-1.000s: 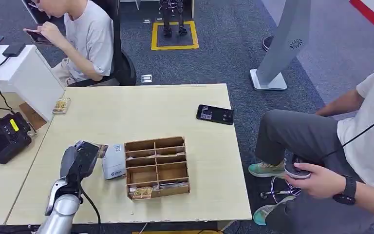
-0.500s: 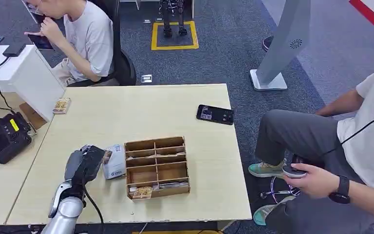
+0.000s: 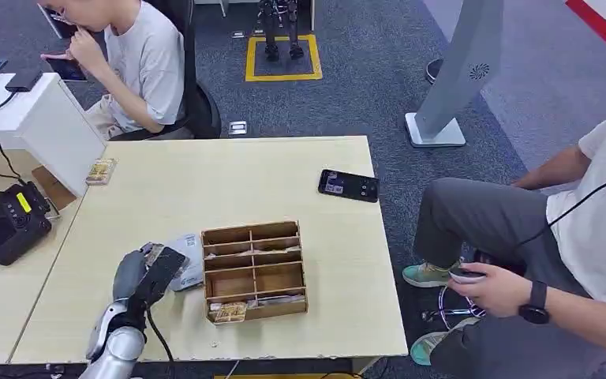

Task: Pass the card to the sensor for recognition and then transmit it.

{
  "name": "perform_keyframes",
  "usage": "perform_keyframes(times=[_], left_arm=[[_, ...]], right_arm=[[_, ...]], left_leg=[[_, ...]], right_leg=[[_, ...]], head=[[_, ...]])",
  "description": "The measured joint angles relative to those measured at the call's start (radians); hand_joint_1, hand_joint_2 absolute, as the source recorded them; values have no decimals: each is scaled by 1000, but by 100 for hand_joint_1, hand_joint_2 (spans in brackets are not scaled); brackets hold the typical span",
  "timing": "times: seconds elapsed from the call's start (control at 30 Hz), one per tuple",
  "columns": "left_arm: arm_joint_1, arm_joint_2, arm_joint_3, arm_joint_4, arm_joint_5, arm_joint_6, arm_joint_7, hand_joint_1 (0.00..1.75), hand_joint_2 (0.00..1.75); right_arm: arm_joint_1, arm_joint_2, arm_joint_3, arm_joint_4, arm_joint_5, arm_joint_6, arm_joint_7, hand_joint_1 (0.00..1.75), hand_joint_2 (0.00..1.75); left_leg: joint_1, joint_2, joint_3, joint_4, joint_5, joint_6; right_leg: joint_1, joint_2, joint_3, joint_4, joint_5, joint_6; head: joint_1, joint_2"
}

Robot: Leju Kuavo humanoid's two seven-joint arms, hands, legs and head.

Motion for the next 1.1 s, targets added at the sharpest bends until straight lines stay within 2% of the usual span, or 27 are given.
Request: perform_keyframes(times=[0.43,0.57,0.77,0.97,1.1], left_arm=[[0,-3,0,7,-1,0,0,175,175],[0,-15,0,34,-85,32,7,175,175],[0,-28,0,59,-100,46,0,175,175],[0,-26,1,41,-7,7,-24,175,175],[5,-7,17,-25,100,-48,-33,175,175]], right_arm=[[0,0,1,0,0,0,0,0,175],[0,0,18,0,0,2,8,0,175],[0,0,25,0,0,5,11,0,175],[0,0,25,0,0,4,9,0,175],[1,0,25,0,0,2,4,0,175]], left_leg=[[0,0,0,0,0,0],[0,0,1,0,0,0],[0,0,1,0,0,0],[0,-1,1,0,1,0],[0,-1,1,0,1,-1]], right_leg=[[0,0,0,0,0,0],[0,0,1,0,0,0],[0,0,1,0,0,0],[0,-1,2,0,0,0],[0,-1,2,0,0,0]], head=[[0,0],[0,0],[0,0],[0,0],[0,0]])
